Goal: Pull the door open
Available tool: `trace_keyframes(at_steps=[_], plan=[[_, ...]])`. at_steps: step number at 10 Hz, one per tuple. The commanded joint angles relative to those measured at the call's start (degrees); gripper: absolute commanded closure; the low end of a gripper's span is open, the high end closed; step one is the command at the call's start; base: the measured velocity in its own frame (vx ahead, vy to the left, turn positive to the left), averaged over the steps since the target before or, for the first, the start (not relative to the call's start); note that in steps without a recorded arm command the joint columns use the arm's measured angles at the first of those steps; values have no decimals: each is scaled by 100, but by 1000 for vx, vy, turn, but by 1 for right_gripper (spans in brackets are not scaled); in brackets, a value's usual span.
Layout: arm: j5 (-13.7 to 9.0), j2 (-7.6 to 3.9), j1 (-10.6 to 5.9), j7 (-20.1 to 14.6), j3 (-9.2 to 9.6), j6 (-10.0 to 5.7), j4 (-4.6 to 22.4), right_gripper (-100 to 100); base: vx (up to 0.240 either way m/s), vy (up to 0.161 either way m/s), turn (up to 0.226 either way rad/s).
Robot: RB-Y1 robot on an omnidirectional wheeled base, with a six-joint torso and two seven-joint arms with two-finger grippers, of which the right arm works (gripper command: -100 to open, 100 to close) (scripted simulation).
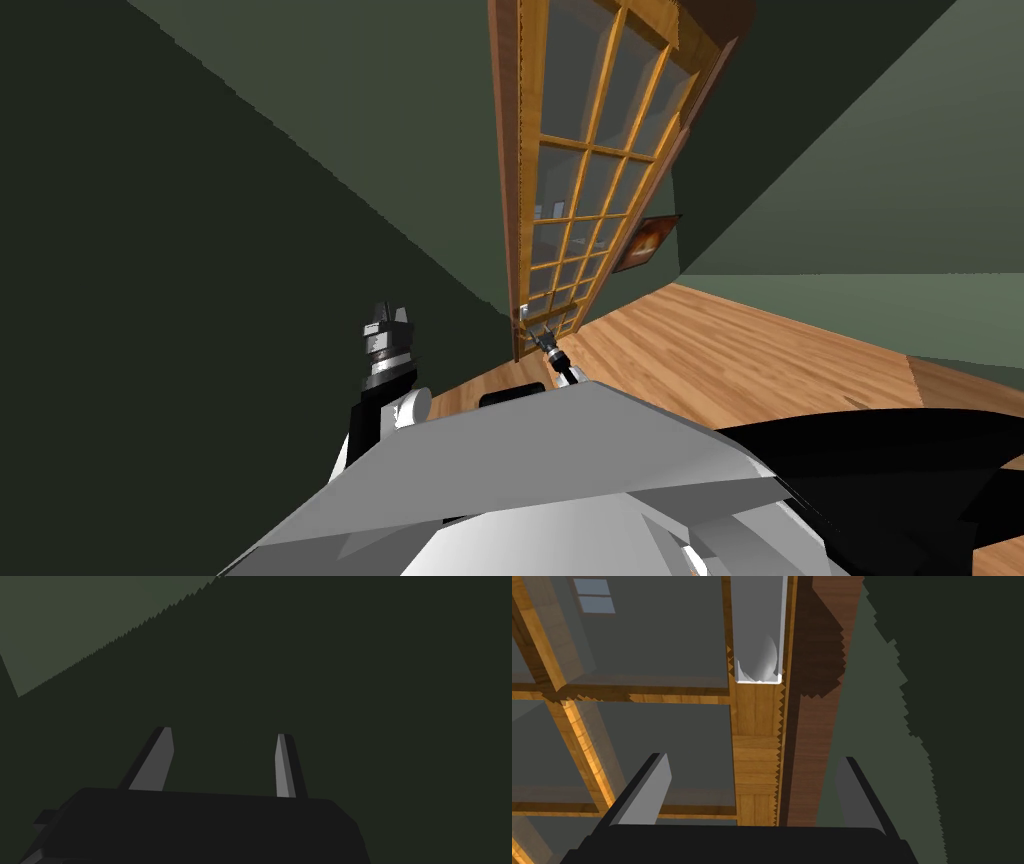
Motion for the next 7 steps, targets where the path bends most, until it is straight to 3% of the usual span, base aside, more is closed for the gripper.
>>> trace_keyframes(at_steps=[1,3,7], plan=[[0,0,0,0,0,0,0,-100,71,-9,3],[-158,-212,-37,73,-277,-25,146,-100,-53,70,323],[-436,-463,-97,164,-729,-68,382,-100,-22,67,252]])
